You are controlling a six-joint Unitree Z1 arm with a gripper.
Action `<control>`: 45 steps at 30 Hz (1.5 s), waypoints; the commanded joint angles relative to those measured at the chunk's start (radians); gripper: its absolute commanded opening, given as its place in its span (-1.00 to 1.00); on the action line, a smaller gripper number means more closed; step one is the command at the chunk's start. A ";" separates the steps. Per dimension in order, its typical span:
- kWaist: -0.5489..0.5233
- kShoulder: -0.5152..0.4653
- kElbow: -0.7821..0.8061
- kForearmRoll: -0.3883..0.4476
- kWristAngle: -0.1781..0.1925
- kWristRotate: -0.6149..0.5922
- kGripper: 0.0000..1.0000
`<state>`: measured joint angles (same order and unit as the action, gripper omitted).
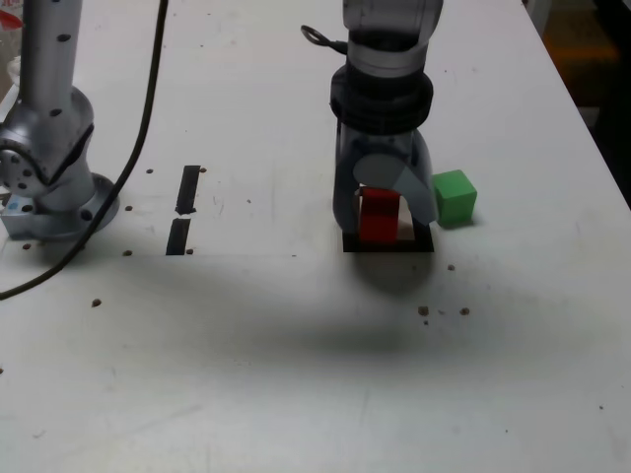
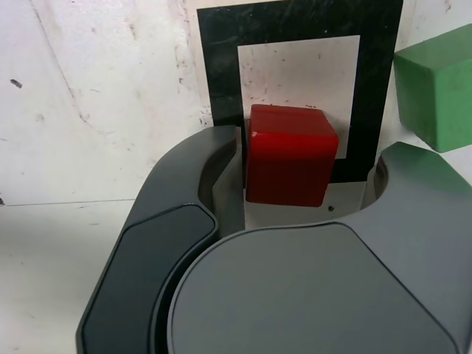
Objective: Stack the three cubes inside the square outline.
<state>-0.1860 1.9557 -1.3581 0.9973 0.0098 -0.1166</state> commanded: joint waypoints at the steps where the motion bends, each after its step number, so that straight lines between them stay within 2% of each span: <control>1: -0.001 0.000 0.004 -0.004 0.000 0.002 0.42; 8: -0.001 -0.063 0.021 0.035 0.015 0.001 0.44; 16: -0.001 -0.167 0.020 0.105 0.054 -0.004 0.45; 22: -0.001 -0.205 0.023 0.128 0.059 -0.005 0.45; 27: -0.001 -0.224 0.027 0.158 0.083 0.015 0.45; 32: 0.008 -0.227 0.037 0.169 0.113 0.115 0.47; 35: 0.024 -0.223 0.048 0.166 0.148 0.211 0.48; 39: 0.050 -0.217 0.052 0.163 0.176 0.311 0.48; 42: 0.100 -0.203 0.054 0.160 0.187 0.425 0.48; 45: 0.165 -0.167 0.047 0.152 0.174 0.532 0.48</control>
<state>-0.0353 1.7747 -1.3026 1.1525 0.1880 0.3981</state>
